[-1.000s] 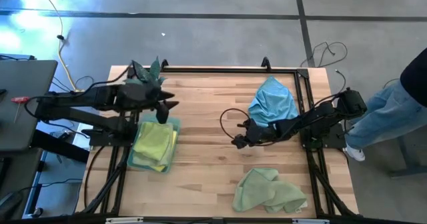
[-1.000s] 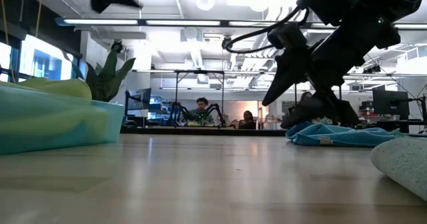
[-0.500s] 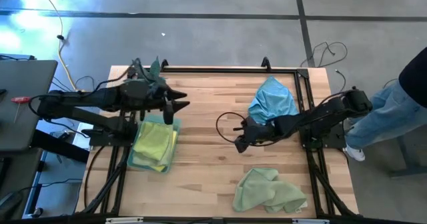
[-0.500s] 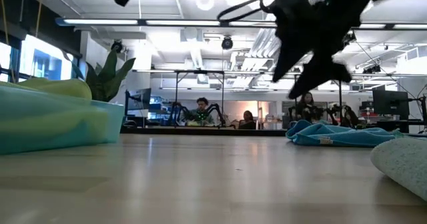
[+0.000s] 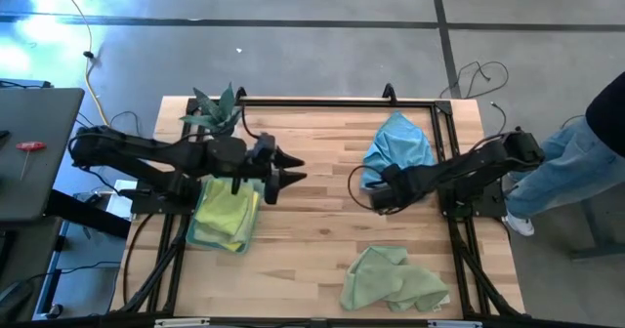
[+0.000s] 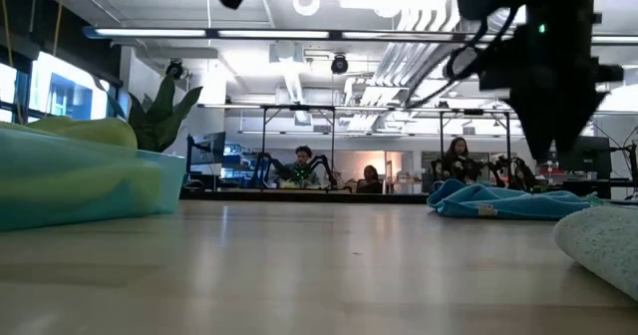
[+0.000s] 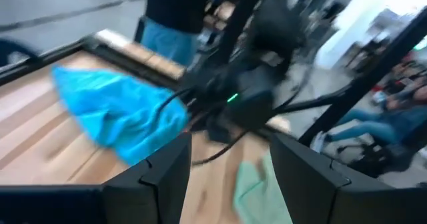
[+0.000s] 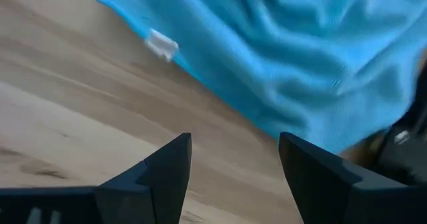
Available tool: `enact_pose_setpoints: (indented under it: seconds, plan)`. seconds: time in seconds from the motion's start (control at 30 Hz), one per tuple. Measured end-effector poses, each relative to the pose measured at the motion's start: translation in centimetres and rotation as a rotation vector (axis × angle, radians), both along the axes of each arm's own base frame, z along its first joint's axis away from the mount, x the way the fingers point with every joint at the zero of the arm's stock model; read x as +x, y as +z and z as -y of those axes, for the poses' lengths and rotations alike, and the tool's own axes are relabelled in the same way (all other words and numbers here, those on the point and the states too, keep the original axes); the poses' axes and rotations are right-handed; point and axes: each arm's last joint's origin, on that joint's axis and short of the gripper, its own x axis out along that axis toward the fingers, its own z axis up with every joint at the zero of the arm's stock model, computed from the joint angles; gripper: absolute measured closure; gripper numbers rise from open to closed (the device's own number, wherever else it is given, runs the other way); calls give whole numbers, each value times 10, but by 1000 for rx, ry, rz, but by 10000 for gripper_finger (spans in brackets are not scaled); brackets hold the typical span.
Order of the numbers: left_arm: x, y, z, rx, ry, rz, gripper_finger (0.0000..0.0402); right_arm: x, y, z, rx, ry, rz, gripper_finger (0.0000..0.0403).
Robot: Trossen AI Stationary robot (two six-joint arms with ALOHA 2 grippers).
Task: Fold microfiber towels
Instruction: Fold the blue microfiber towel
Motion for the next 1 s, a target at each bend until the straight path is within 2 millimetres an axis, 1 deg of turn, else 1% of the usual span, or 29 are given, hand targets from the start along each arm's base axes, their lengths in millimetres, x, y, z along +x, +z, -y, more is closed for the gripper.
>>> enact_pose_setpoints:
  seconds: [0.1,0.23,0.37,0.5,0.63,0.7,0.8,0.9,1.0]
  plan:
    - [10,2,2,13,-12,75,209,-6,-17,7,42,-84,-25,183]
    - [19,3,2,21,-11,151,209,-13,-35,19,46,-194,-30,183]
    - [24,0,2,28,-9,155,209,-17,-49,30,11,-280,13,183]
    - [28,-5,2,23,-9,139,209,-14,-62,38,3,-331,114,183]
    - [30,-6,0,49,-2,133,209,-9,-70,45,19,-352,216,183]
    - [32,-5,-3,72,8,151,209,-7,-72,47,-1,-351,256,183]
    - [32,-5,-8,95,10,159,209,-2,-72,49,-25,-349,331,183]
    - [32,-5,-12,100,18,157,209,6,-72,49,-21,-306,407,183]
    - [32,-5,-14,113,-17,154,209,13,-71,49,-36,-288,476,183]
